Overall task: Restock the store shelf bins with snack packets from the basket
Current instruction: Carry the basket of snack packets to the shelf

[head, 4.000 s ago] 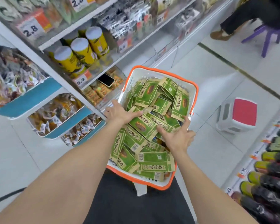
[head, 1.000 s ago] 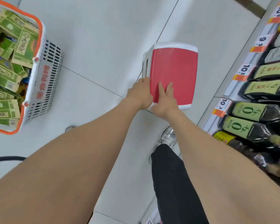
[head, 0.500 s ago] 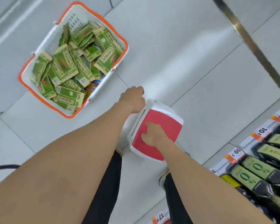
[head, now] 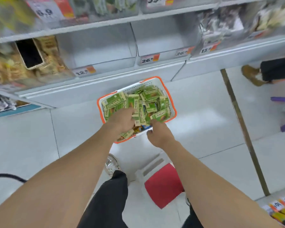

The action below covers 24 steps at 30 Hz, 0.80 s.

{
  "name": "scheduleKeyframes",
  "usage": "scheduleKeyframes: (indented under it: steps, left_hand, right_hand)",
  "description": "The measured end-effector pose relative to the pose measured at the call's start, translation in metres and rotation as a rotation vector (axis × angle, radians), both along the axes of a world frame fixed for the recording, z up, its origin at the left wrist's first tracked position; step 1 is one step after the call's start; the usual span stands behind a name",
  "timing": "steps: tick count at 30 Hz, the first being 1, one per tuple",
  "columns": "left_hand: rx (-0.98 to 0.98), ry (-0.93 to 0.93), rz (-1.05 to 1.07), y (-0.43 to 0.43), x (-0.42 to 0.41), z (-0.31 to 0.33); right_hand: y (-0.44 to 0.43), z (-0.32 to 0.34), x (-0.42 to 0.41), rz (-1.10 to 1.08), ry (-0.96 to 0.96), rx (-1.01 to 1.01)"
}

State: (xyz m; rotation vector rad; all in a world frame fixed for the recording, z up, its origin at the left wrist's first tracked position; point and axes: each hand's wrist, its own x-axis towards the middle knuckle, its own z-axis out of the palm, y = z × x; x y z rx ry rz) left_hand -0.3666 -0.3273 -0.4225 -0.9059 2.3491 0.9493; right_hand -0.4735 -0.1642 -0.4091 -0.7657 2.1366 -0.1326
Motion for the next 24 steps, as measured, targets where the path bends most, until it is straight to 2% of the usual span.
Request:
scheduleKeyframes:
  steps: [3, 6, 10, 14, 17, 20, 24]
  left_hand:
    - [-0.015, 0.006, 0.064, -0.017, 0.010, -0.001]
    - [-0.004, -0.001, 0.152, -0.026, 0.010, -0.026]
    - [-0.038, 0.004, 0.278, -0.032, 0.005, -0.093]
    - [-0.089, -0.007, 0.285, -0.023, 0.005, -0.183]
    - [-0.195, 0.014, 0.283, -0.023, 0.009, -0.243]
    - [-0.335, 0.112, 0.308, -0.025, 0.013, -0.291]
    - [-0.475, 0.179, 0.255, -0.034, 0.005, -0.331]
  right_hand:
    - [-0.024, 0.003, -0.006, 0.182, 0.056, 0.023]
    - [-0.042, -0.023, -0.022, 0.322, 0.098, 0.025]
    - [-0.067, -0.094, -0.048, 0.563, 0.145, -0.021]
    - [-0.097, -0.178, -0.075, 0.816, 0.217, -0.045]
    - [-0.118, -0.234, -0.086, 0.978, 0.276, -0.154]
    - [-0.130, -0.283, -0.088, 1.178, 0.360, -0.311]
    - [-0.140, -0.330, -0.085, 1.247, 0.443, -0.502]
